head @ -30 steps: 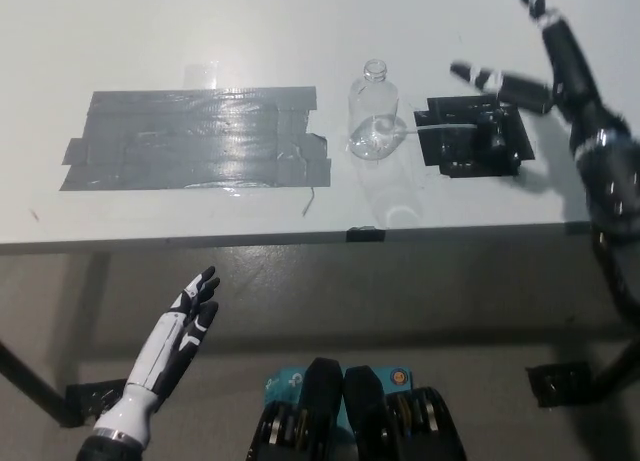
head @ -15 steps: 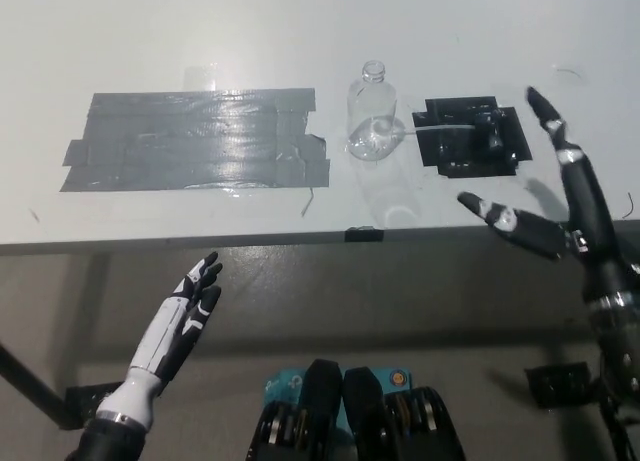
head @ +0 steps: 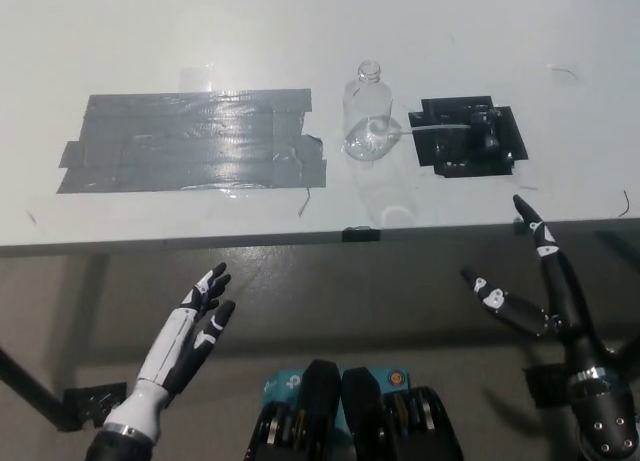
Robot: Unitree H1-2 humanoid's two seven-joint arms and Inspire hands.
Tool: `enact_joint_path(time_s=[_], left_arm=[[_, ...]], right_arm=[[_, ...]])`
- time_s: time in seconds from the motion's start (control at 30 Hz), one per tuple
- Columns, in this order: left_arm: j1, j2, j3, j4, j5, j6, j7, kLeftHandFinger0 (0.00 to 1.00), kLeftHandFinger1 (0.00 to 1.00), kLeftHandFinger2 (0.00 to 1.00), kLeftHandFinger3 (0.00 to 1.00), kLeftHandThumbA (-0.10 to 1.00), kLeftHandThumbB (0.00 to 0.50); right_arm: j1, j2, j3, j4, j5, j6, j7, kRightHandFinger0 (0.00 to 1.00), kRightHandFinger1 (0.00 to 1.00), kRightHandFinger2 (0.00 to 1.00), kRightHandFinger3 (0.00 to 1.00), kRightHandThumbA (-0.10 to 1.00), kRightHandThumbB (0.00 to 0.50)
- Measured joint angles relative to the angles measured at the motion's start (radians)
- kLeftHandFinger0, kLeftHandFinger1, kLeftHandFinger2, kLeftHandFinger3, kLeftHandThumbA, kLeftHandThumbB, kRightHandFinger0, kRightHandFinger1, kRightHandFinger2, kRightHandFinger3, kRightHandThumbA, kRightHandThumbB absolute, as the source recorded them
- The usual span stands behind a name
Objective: The robot grabs the black lid of the spray bottle on the desk and places it on the black area of the desk
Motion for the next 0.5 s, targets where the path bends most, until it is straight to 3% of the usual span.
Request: enact_joint_path(time_s=[0.5], left_arm=[[0.019,-0.001,-0.010,-0.015,0.000,0.000,0.000,1.00,1.00,1.00,1.00,0.92,0.047]], right_arm=[[0.015,0.000,0.005,0.006,-0.027,-0.015,0.001,1.00,1.00,1.00,1.00,0.80,0.414]])
